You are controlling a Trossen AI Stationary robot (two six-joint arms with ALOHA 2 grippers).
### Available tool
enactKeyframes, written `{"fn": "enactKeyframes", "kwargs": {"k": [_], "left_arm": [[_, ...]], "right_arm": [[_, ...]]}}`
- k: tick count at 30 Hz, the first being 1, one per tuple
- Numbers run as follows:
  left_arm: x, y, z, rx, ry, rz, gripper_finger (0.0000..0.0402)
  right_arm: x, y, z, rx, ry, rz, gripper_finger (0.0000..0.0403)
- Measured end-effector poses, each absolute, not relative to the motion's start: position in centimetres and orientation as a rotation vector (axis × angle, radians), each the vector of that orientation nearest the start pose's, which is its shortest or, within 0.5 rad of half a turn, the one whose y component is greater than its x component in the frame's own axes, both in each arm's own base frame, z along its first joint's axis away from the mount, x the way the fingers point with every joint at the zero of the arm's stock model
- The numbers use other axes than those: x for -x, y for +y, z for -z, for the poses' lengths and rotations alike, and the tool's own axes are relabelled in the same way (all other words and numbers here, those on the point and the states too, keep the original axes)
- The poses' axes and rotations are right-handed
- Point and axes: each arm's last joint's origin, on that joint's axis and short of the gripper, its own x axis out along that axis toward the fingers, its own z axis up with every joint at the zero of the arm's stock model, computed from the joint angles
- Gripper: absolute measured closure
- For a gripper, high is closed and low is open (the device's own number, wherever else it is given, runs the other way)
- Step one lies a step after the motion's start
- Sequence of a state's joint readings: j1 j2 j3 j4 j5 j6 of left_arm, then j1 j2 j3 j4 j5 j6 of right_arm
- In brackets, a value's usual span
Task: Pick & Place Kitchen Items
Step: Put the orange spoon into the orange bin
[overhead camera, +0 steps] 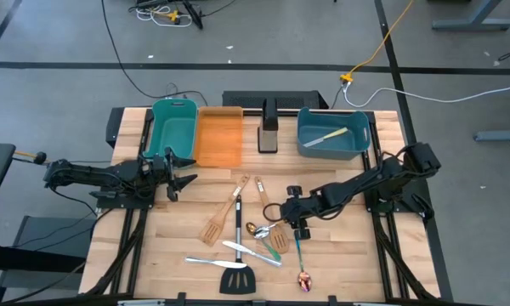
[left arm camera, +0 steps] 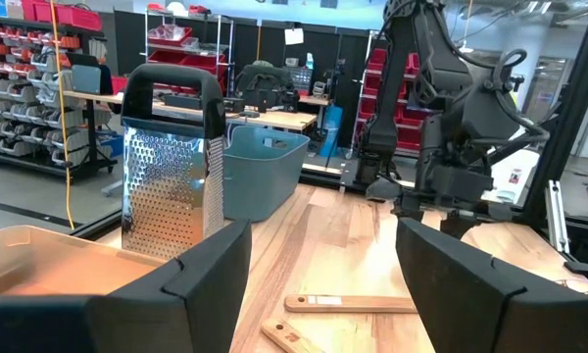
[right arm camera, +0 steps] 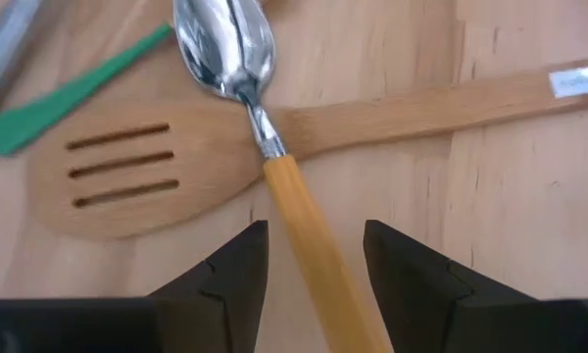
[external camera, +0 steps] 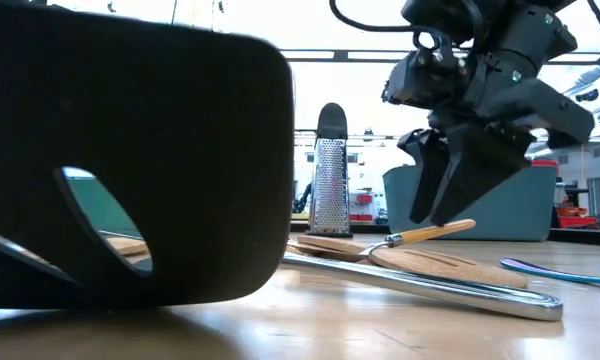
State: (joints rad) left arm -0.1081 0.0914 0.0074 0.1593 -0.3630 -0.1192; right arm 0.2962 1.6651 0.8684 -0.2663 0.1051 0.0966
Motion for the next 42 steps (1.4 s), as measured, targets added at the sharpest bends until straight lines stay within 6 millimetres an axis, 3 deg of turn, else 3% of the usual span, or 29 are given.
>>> {"fn": "enactKeyframes", "kwargs": {"k": [16, 20, 26, 37, 42], "left_arm": [[-10.1, -0.1, -17.3, 0.135, -0.083, -0.251, 0.0142], [-10.1, -0.1, -17.3, 0.135, -0.082, -0.25, 0.0142], [-10.1, -0.1, -17.3, 0.134, -0.081, -0.251, 0.0142], [-10.1, -0.1, -17.3, 0.134, -0.081, -0.25, 0.0142], [-10.1, -0.1, -17.3, 0.134, -0.081, -0.25, 0.0142]], "right_arm": [[-29.5, 8.5, -12.8, 0.174, 1.122, -0.088, 0.0229], [-29.6, 8.5, -12.7, 0.172, 1.125, -0.087, 0.0255], [-29.6, 8.5, -12.6, 0.167, 1.124, -0.086, 0.033], [-29.6, 8.5, -12.7, 0.165, 1.126, -0.077, 0.033], [-29.5, 8.3, -13.7, 0.153, 1.13, -0.05, 0.033]]}}
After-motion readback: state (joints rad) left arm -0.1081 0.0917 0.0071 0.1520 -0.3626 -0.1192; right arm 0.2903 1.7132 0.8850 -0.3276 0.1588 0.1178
